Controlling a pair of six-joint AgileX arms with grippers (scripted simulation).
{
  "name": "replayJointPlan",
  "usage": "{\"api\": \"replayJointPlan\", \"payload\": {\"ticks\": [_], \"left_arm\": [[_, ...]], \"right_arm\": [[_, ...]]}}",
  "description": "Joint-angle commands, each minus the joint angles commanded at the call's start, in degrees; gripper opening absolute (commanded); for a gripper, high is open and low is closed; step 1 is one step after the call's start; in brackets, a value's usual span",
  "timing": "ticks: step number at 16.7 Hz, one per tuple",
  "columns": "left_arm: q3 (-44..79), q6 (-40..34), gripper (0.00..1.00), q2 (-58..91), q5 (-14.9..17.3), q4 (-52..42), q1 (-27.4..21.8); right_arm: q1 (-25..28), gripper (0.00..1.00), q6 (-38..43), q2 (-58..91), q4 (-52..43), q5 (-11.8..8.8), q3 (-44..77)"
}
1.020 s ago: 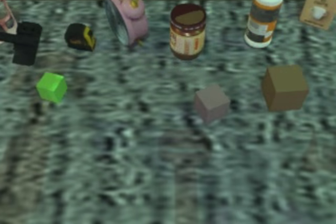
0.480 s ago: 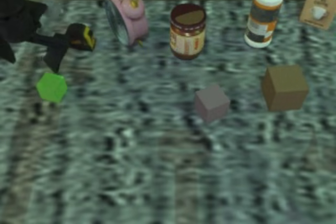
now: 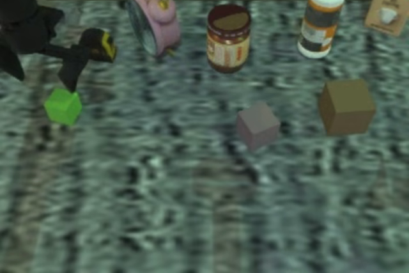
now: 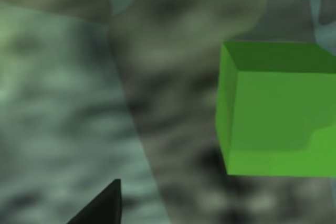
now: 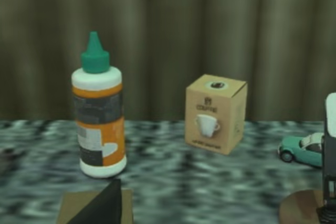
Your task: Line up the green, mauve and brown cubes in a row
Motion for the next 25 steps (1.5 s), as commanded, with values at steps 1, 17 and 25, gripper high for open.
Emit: {"api": "replayJointPlan", "payload": {"ticks": [1,17,25], "left_arm": [[-0.2,0.0,1.00,-0.1,0.0,0.1,0.3],[-10.5,0.1,0.85,5.9,0.1,16.4,0.1],[-10.5,0.1,0.25,5.9,0.1,16.4,0.1]], "right_arm": [[0.0,1.00,0.0,0.0,0.0,0.0,0.0],[0.0,1.00,0.0,0.0,0.0,0.0,0.0],[0.0,1.00,0.0,0.0,0.0,0.0,0.0]]}}
